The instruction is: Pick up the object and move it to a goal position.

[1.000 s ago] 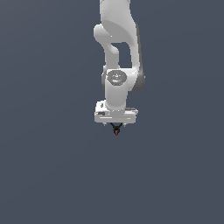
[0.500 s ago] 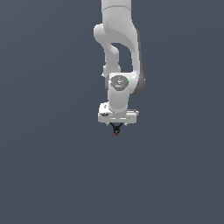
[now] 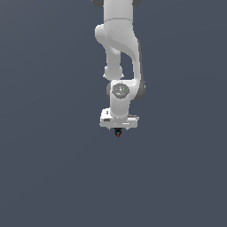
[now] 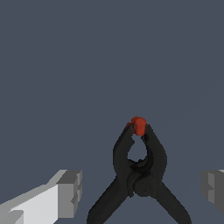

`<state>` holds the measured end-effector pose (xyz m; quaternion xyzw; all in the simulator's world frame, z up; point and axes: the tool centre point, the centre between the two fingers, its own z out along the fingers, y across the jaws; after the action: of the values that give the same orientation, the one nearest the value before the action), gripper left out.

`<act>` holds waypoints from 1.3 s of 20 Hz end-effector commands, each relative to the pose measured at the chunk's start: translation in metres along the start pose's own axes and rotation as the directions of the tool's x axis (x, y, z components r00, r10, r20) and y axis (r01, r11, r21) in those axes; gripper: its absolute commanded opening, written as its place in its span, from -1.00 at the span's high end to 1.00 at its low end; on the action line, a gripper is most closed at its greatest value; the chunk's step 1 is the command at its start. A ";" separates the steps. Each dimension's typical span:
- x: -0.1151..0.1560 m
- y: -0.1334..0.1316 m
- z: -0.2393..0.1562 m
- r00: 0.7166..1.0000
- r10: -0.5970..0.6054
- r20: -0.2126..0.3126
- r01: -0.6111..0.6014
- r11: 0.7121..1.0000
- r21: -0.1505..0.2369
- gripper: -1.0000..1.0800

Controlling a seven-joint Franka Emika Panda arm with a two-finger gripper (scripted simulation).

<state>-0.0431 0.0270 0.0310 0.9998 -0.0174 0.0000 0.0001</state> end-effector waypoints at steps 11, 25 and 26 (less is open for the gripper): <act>0.000 0.000 0.017 1.000 0.000 0.000 0.000 1.000 0.000 1.00; 0.007 0.019 -0.002 1.000 0.000 0.000 0.000 1.000 0.000 1.00; 0.009 0.024 -0.007 1.000 0.000 0.000 0.000 1.000 0.000 1.00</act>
<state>-0.0377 0.0098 0.0307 0.9999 -0.0169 -0.0006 -0.0001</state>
